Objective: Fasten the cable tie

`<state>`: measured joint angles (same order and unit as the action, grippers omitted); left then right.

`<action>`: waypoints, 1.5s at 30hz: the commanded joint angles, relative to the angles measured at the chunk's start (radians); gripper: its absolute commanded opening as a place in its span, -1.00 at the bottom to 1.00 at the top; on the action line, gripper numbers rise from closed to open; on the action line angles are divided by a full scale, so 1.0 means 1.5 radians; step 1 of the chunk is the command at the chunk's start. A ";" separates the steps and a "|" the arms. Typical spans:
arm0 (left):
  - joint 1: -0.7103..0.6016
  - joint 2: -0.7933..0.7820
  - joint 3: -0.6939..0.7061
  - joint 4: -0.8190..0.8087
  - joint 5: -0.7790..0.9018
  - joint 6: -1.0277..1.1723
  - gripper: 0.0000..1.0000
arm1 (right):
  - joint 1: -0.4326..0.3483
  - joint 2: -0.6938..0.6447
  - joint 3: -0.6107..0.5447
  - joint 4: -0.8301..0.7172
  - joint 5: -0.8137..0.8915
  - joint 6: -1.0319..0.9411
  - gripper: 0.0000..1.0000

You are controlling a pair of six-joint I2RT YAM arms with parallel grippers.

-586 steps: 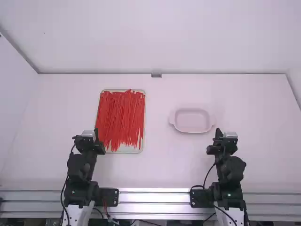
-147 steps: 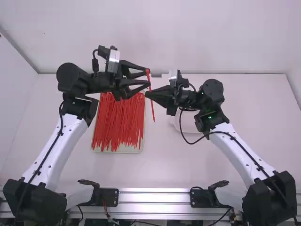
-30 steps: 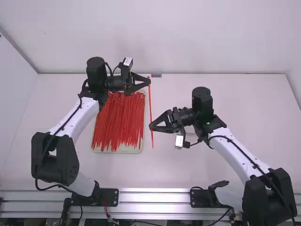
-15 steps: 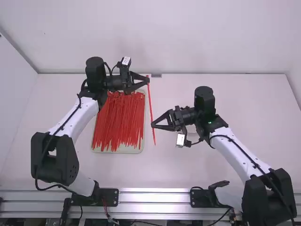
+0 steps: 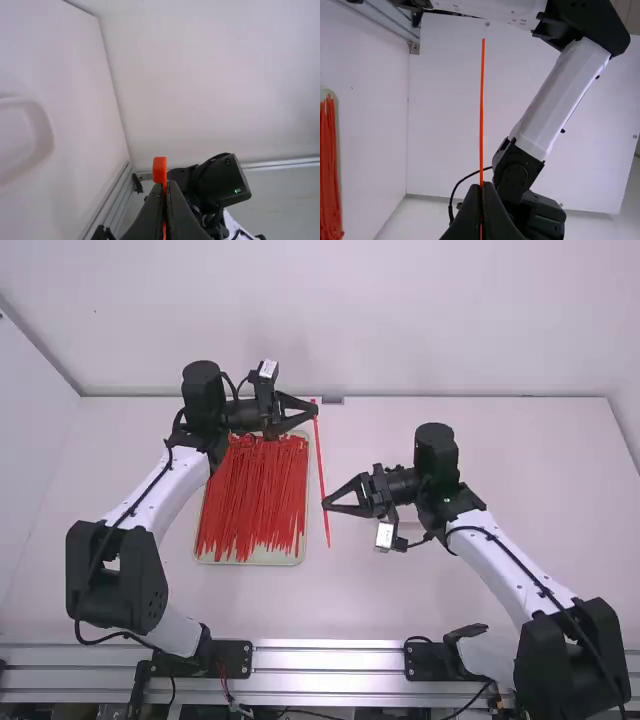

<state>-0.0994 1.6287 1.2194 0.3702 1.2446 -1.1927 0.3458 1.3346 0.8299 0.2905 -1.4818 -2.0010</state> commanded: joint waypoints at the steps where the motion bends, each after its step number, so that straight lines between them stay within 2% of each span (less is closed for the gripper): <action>1: -0.004 0.000 0.014 0.003 -0.003 0.015 -0.95 | 0.001 -0.011 -0.004 0.001 -0.009 0.030 -1.00; 6: -0.004 0.000 0.014 0.003 -0.003 0.016 -0.95 | 0.001 -0.011 -0.004 0.011 -0.009 0.055 -1.00; 11: -0.004 0.000 0.014 0.003 -0.003 0.066 -0.96 | 0.001 -0.011 -0.004 0.054 -0.007 0.183 -1.00; 19: -0.004 0.000 0.014 0.002 -0.003 0.350 -0.96 | 0.001 -0.011 -0.003 0.238 -0.010 0.669 -1.00; 22: -0.004 0.000 0.014 -0.022 -0.002 0.464 -0.96 | 0.002 -0.011 -0.003 0.333 -0.009 0.932 -1.00; 23: -0.004 0.000 0.014 -0.024 -0.002 0.468 -0.96 | 0.002 -0.011 -0.003 0.337 -0.009 0.943 -1.00; 26: -0.004 0.000 0.014 -0.053 -0.003 0.512 -0.96 | 0.000 -0.011 -0.003 0.392 0.005 1.129 -1.00; 31: -0.004 0.000 0.014 -0.060 -0.001 0.514 -0.96 | 0.001 -0.011 -0.004 0.392 0.062 1.139 -1.00; 35: -0.004 0.000 0.014 -0.060 0.003 0.515 -0.96 | 0.022 -0.011 -0.005 0.390 0.096 1.121 -1.00; 40: -0.004 0.000 0.014 -0.060 0.003 0.520 -0.96 | 0.039 -0.011 -0.004 0.376 0.036 1.056 -1.00; 45: -0.004 0.000 0.014 -0.060 0.003 0.571 -0.96 | 0.041 -0.011 -0.004 0.380 0.049 1.108 -1.00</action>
<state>-0.1032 1.6287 1.2190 0.2768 1.2613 -0.3981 0.3985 1.3346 0.8288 0.8547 -1.3804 -0.3847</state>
